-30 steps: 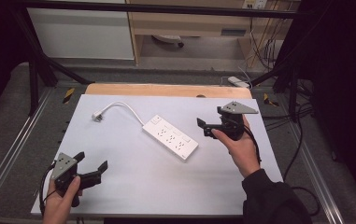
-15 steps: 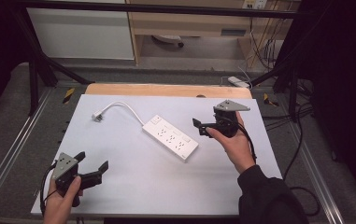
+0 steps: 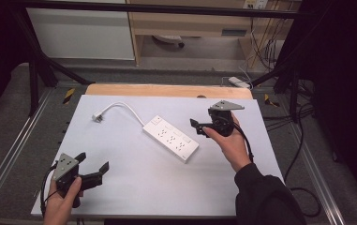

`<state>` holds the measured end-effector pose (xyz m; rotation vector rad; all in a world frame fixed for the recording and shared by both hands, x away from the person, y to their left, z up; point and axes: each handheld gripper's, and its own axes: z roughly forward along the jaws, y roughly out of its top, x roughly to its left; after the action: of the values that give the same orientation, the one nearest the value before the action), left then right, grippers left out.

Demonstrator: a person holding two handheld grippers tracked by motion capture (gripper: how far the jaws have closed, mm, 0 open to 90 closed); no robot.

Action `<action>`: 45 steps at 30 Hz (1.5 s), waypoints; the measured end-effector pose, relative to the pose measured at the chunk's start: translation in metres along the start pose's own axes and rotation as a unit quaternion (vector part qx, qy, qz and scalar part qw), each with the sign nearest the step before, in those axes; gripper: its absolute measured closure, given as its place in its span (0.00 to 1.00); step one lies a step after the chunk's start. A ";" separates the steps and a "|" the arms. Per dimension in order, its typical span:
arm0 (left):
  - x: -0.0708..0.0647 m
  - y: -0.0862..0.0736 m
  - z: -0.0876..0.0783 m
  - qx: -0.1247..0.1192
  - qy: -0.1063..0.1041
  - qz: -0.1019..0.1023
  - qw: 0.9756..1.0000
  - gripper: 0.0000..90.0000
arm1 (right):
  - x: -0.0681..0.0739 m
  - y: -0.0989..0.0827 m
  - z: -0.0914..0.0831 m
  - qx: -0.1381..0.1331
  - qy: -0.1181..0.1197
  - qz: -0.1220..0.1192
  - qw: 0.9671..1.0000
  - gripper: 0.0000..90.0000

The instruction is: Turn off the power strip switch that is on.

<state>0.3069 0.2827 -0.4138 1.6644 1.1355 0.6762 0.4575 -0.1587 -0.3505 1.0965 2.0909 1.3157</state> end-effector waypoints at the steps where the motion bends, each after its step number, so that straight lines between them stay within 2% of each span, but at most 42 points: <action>1: 0.000 0.000 0.000 0.000 0.000 0.001 1.000 0.06 | 0.001 0.000 0.001 0.001 0.001 -0.001 1.000 0.21; 20: -0.001 0.000 0.001 0.001 -0.002 0.003 1.000 0.06 | 0.010 -0.009 0.019 0.021 0.015 -0.029 0.999 0.79; 26: -0.001 0.000 0.001 0.001 -0.002 0.004 1.000 0.06 | 0.011 -0.013 0.023 0.027 0.024 -0.033 0.999 0.92; 33: -0.001 0.000 0.001 0.001 -0.003 0.005 1.000 0.06 | 0.011 -0.017 0.028 0.032 0.029 -0.035 0.998 1.00; 45: -0.001 0.000 0.001 0.001 -0.003 0.006 1.000 0.06 | 0.011 -0.021 0.033 0.042 0.031 -0.036 0.998 1.00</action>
<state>0.3072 0.2814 -0.4140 1.6743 1.1242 0.6777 0.4662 -0.1363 -0.3837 1.0156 2.2263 1.2530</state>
